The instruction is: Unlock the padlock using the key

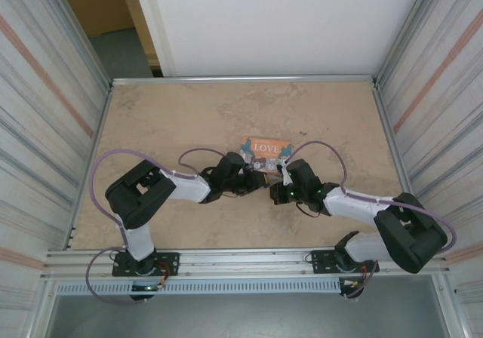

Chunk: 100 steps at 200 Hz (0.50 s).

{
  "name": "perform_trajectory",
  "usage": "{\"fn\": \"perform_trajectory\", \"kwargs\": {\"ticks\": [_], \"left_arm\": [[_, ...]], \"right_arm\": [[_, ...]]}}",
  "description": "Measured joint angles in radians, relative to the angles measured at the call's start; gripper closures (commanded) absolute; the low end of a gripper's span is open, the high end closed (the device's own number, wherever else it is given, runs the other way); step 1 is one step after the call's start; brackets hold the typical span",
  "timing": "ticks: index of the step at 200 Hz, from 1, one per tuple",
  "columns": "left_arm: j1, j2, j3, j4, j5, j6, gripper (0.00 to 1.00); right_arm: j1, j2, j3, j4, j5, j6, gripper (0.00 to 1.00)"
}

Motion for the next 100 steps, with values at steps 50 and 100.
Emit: {"fn": "perform_trajectory", "kwargs": {"ticks": [50,100], "left_arm": [[0.0,0.0,0.004,-0.009,-0.003,0.005,0.89],[0.05,0.0,0.014,-0.03,-0.109,0.008,0.89]], "right_arm": [[0.003,0.0,0.0,-0.006,-0.002,0.002,1.0],[0.039,-0.023,-0.028,-0.087,-0.027,0.01,1.0]]}}
